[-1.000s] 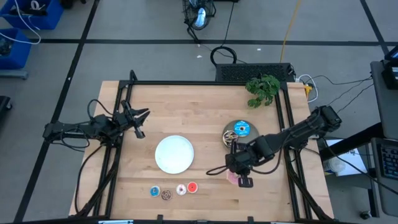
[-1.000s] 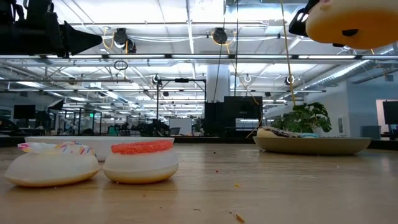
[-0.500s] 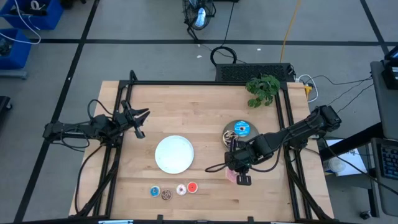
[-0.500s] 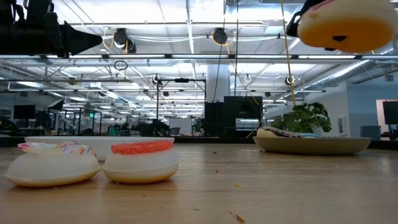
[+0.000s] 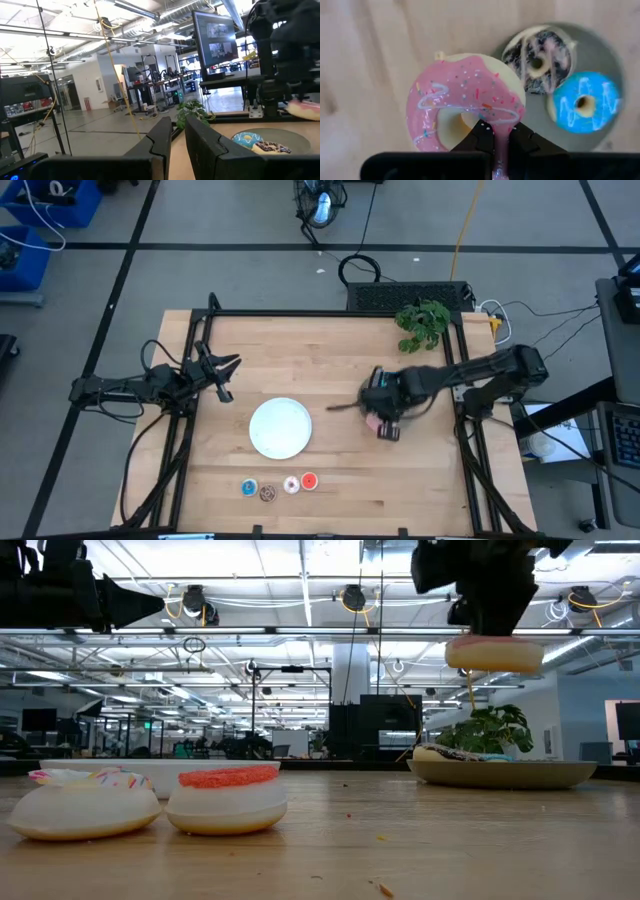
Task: Pick & Place donuts
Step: Put the large pink donut on the gray plate
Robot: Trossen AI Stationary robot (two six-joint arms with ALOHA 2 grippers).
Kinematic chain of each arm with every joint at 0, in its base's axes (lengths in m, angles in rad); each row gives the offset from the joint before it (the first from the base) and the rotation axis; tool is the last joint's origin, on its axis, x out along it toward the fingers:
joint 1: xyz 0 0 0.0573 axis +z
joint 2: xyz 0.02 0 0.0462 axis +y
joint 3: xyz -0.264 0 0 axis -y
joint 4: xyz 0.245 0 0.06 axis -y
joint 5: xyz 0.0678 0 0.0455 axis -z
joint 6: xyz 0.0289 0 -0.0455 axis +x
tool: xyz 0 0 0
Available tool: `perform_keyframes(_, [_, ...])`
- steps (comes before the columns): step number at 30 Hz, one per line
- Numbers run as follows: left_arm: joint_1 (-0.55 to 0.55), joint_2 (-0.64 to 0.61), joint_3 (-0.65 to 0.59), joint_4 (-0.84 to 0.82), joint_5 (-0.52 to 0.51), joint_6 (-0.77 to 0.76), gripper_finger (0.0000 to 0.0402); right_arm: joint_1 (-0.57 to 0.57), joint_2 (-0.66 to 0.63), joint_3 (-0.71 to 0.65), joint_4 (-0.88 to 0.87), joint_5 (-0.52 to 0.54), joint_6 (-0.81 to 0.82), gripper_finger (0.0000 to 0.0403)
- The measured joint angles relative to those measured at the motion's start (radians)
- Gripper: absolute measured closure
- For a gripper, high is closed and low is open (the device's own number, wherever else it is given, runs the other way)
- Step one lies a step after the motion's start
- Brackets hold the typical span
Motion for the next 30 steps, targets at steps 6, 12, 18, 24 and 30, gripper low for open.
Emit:
perform_keyframes(6, [0.000,0.000,0.000,-0.009,-0.002,0.000,0.0339,-0.156,-0.065,-0.106,0.067,-0.092,-0.092,0.0393])
perform_keyframes(12, [0.000,0.000,0.000,-0.008,-0.006,0.000,0.0339,-0.252,-0.099,-0.259,0.092,-0.104,-0.145,0.0393])
perform_keyframes(18, [0.000,0.000,0.000,-0.006,-0.008,0.000,0.0339,-0.277,-0.098,-0.358,0.125,-0.124,-0.152,0.0393])
perform_keyframes(24, [0.000,0.000,0.000,0.007,-0.009,0.000,0.0339,-0.259,-0.098,-0.418,0.172,-0.124,-0.143,0.0393])
perform_keyframes(30, [0.000,0.000,0.000,0.008,-0.009,-0.013,0.0339,-0.259,-0.098,-0.470,0.259,-0.135,-0.139,0.0393])
